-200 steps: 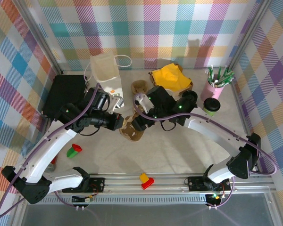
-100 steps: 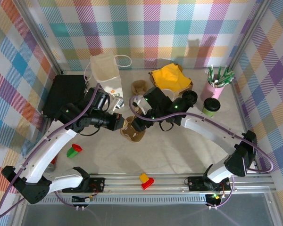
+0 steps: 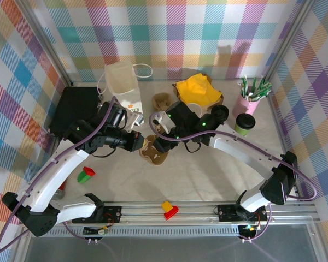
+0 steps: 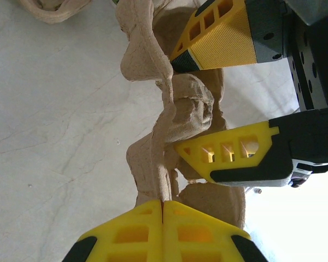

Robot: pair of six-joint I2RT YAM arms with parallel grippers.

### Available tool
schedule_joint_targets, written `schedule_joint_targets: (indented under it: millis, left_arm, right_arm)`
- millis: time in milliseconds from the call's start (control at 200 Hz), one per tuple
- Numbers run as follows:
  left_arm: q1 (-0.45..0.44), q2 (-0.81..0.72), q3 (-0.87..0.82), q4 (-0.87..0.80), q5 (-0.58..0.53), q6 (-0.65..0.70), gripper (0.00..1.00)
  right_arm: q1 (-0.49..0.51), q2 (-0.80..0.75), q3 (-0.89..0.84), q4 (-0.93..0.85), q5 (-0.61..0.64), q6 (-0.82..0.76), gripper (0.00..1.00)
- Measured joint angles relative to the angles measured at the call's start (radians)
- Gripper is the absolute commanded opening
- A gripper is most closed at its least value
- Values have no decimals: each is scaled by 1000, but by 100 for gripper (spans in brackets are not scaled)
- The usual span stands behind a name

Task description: Pack the takeout coffee

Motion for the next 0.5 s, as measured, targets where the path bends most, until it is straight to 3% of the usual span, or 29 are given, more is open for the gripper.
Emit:
schedule_joint_targets:
  millis: [300, 500]
  left_arm:
    - [0, 0, 0, 0, 0, 0, 0]
    - [0, 1, 0, 0, 0, 0, 0]
  right_arm:
    - [0, 10, 0, -8, 3, 0, 64]
    - [0, 16, 0, -14, 2, 0, 56]
